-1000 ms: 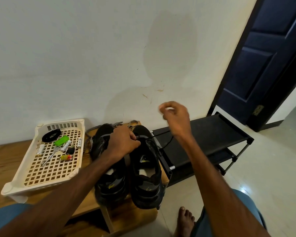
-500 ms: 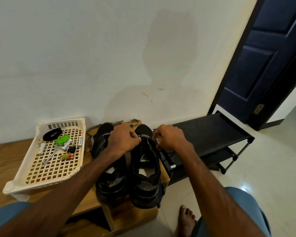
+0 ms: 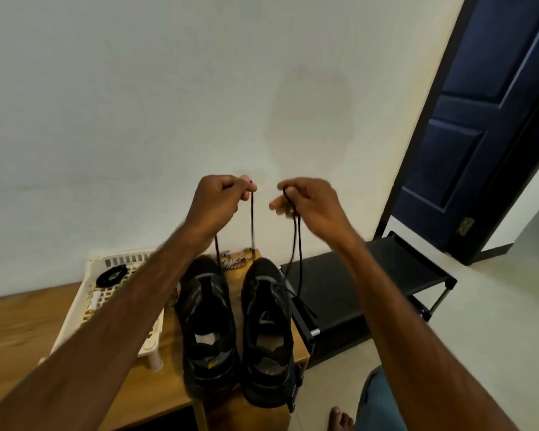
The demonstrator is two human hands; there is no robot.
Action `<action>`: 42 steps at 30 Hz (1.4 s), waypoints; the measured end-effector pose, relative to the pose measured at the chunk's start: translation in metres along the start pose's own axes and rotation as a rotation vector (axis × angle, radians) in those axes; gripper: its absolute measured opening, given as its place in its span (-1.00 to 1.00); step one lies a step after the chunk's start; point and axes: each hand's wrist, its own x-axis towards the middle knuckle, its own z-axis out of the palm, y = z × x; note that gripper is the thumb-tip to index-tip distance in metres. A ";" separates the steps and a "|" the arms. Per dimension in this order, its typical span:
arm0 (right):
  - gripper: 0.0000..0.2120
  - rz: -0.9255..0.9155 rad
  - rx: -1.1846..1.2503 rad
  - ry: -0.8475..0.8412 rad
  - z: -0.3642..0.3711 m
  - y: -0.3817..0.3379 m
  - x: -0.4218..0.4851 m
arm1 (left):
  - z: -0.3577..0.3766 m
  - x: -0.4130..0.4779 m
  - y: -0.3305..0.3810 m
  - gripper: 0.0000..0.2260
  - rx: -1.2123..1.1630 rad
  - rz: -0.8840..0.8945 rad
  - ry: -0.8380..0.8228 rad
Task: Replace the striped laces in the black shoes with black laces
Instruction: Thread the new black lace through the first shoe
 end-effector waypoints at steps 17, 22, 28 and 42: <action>-0.73 -0.063 0.289 0.179 -0.098 -0.231 0.075 | -0.022 0.050 0.191 -0.78 -0.110 -0.011 -0.091; -0.71 -0.126 0.370 0.207 -0.112 -0.262 0.080 | -0.014 0.046 0.193 -0.78 -0.252 -0.009 -0.159; -0.63 -0.103 -0.027 0.267 -0.094 -0.209 0.067 | 0.003 0.034 0.161 -0.69 -0.244 0.012 -0.005; -0.75 0.386 0.055 -0.118 0.068 0.107 -0.051 | 0.049 -0.054 -0.122 -0.82 0.906 -0.017 -0.339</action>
